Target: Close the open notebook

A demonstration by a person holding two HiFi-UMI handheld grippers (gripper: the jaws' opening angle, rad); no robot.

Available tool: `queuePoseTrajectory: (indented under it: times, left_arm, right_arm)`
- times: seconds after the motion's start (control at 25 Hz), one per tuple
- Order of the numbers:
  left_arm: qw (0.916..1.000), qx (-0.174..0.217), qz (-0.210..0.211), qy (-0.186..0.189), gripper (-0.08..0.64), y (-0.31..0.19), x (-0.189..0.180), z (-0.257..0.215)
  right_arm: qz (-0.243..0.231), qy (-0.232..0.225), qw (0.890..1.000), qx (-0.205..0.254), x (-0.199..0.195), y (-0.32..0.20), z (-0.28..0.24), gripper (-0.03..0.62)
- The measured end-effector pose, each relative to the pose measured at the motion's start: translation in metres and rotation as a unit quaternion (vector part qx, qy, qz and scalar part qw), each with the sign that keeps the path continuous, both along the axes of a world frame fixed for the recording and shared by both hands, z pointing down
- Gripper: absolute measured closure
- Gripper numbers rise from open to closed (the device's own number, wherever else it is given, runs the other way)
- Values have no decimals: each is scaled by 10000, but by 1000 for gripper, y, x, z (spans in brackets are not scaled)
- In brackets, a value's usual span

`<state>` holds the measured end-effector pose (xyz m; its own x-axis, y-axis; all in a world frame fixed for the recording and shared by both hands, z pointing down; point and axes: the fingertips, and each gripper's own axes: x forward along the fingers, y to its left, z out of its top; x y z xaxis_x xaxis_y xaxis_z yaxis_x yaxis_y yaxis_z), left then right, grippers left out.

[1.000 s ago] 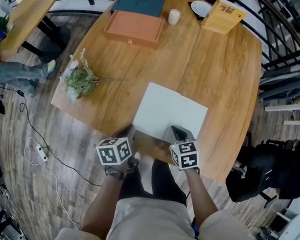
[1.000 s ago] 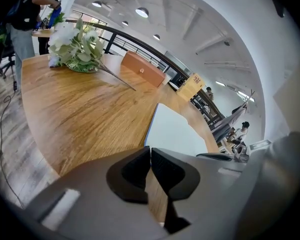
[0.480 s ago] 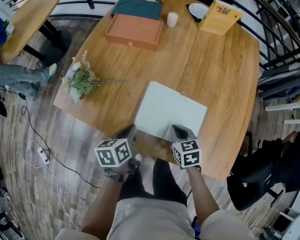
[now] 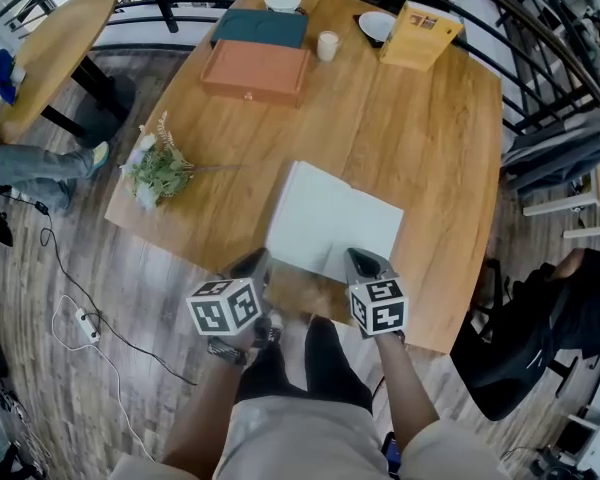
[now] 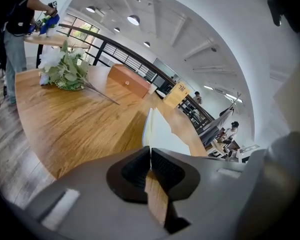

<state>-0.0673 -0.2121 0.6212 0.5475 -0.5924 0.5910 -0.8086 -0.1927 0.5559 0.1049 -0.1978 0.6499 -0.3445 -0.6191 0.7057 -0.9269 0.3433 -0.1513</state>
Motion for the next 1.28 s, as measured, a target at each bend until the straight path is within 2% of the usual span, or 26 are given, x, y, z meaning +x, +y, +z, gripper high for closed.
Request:
queuePoseTrajectory:
  times: [0.68,1.28]
  left_arm:
    - [9984,401,374,137,545,11,24,-35]
    - [9924,693,955,359,543,29,66,-66]
  right_arm:
    - [373,82,9989,273,18,23,-38,592]
    - [760,158,9956,524,45,46,-67,592]
